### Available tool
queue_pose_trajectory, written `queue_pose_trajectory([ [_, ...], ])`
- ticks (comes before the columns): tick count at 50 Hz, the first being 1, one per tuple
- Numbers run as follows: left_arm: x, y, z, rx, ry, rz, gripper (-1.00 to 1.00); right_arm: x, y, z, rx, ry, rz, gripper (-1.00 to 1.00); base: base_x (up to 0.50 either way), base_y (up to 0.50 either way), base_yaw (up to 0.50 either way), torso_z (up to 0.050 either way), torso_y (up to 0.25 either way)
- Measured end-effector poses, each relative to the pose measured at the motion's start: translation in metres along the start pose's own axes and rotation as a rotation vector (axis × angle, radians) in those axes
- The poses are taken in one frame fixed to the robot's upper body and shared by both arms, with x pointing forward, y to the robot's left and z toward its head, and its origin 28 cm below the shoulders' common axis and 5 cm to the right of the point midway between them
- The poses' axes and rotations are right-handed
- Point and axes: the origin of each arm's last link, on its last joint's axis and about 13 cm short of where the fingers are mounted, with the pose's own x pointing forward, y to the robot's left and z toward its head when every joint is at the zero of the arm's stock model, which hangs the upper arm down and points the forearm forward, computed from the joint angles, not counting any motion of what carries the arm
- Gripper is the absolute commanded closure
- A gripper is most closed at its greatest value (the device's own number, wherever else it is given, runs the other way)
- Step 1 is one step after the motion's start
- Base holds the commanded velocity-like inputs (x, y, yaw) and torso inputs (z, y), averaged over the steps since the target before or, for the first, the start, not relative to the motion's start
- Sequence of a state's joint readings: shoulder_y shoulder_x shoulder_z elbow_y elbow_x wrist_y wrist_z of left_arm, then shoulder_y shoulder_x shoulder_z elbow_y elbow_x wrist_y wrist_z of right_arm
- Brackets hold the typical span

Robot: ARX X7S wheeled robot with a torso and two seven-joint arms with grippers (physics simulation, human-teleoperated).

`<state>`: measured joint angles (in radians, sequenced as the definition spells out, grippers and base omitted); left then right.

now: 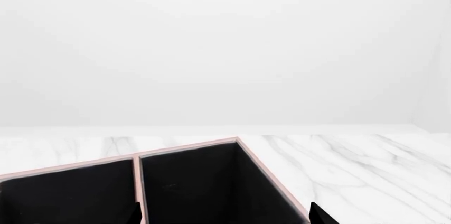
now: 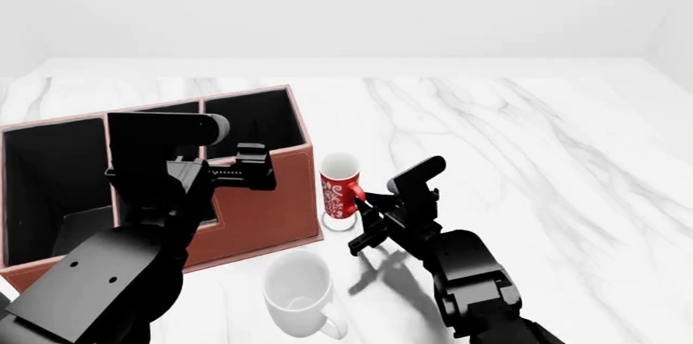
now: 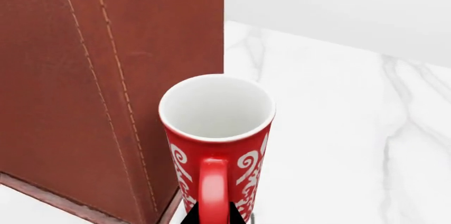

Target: Pick up the red mug and place it to the right of the caddy.

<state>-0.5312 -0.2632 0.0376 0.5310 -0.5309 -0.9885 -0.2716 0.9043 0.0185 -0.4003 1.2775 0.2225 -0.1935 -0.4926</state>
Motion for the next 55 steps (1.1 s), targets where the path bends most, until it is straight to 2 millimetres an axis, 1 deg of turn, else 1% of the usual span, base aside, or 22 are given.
queue_pose_trajectory([
  [11, -0.0021, 0.0001, 0.0014, 0.001, -0.001, -0.002, -1.0, 0.0004, 0.0026, -0.004, -0.003, 0.039, -0.006, 1.0, 0.0, 0.0, 0.0, 0.0, 0.001],
  [29, -0.0036, 0.0002, 0.0009, 0.001, 0.0, -0.003, -1.0, 0.0014, 0.0027, -0.0022, 0.029, 0.108, -0.055, 1.0, 0.0, 0.0, 0.0, 0.0, 0.001],
  [30, -0.0036, 0.0003, 0.0009, 0.001, 0.0, -0.003, -1.0, 0.0016, 0.0027, -0.0017, 0.035, 0.108, -0.057, -1.0, 0.0, 0.0, 0.0, 0.0, 0.0],
  [49, -0.004, 0.0012, -0.0001, -0.005, 0.002, -0.004, -1.0, 0.0003, 0.0001, -0.0007, 0.084, 0.131, -0.084, -1.0, 0.0, 0.0, 0.0, 0.0, 0.0],
  [55, -0.0039, 0.0016, -0.0006, -0.008, 0.003, -0.004, -1.0, -0.005, -0.0017, -0.0056, 0.12, 0.127, -0.069, -1.0, 0.0, 0.0, 0.0, 0.0, 0.0],
])
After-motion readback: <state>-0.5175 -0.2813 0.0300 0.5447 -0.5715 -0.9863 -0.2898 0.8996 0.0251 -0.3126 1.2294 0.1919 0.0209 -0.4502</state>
